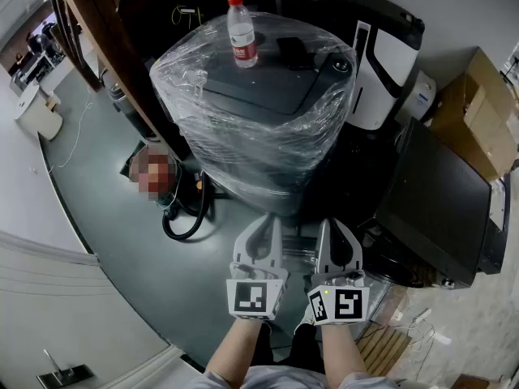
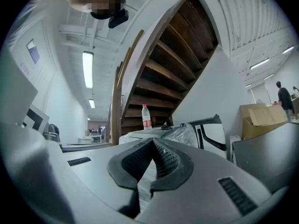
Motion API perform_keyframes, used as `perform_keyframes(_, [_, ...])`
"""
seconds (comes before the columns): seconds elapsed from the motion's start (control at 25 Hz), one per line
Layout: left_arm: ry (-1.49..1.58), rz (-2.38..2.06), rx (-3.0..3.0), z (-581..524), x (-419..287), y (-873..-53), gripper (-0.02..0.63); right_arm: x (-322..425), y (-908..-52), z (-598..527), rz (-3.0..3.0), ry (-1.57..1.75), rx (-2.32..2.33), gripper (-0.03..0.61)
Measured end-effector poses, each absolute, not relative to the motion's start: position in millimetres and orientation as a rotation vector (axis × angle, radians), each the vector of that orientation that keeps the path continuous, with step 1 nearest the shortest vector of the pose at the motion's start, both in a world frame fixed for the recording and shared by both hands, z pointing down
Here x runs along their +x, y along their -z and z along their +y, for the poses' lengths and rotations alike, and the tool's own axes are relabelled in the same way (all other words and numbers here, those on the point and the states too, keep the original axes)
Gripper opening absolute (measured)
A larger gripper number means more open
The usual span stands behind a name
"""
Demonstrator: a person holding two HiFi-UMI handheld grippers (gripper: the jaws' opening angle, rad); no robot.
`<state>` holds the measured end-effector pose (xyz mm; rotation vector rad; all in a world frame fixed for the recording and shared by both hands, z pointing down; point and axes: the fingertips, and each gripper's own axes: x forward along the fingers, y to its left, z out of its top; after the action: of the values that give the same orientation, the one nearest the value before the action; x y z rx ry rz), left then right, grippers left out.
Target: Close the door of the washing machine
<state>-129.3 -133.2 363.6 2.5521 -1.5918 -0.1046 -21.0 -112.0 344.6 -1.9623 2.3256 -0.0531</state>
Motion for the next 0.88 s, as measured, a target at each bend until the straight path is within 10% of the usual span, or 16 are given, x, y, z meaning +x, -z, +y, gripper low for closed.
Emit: perform_keyframes(0.88, [0.060,-1.631,2.542,-121.5,-153.5,-373.8,0.003,-11.6,-441.7,-148.4,2.491,0.213,-2.020,0.002])
